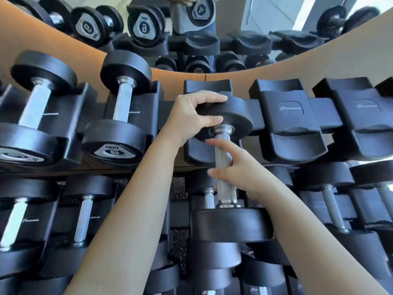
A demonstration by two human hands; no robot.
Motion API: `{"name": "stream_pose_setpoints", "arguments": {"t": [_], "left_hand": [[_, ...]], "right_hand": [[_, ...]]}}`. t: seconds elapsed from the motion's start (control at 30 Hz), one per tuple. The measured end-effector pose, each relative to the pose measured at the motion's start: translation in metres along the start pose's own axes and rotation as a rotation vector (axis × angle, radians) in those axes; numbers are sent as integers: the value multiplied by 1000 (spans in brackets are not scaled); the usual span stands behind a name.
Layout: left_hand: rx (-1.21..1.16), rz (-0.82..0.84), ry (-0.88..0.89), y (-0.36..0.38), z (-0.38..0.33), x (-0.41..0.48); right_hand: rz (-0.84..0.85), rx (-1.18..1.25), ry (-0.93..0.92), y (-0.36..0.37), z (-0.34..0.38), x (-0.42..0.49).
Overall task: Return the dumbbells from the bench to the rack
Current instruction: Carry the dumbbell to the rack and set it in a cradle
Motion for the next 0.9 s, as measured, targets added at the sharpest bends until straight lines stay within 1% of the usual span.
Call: {"name": "stream_pose_setpoints", "arguments": {"t": [0.23,0.4,0.53,0.7,0.9], "left_hand": [[63,-64,37,-10,12,45],[62,-51,18,-8,22,69],[43,-82,-8,-13,32,84],[38,-81,25,-14,37,98],[56,-82,53,-15,37,115]], "right_hand": [[-45,-21,-62,-17,17,47],[-56,35,-56,-25,17,76],[-45,-9,-69,-31,17,97],[-53,-41,-106,-39,21,113],[-57,-12,-128,-44,27,127]]}}
Point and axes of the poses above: each hand's wrist, its own x-axis towards the middle knuckle, its own y-axis out of the palm, z = x × y, the point moved 8 cm from there along x, towards the middle knuckle, and after that the axes turned 14 degrees about x, right-handed, at the moved point
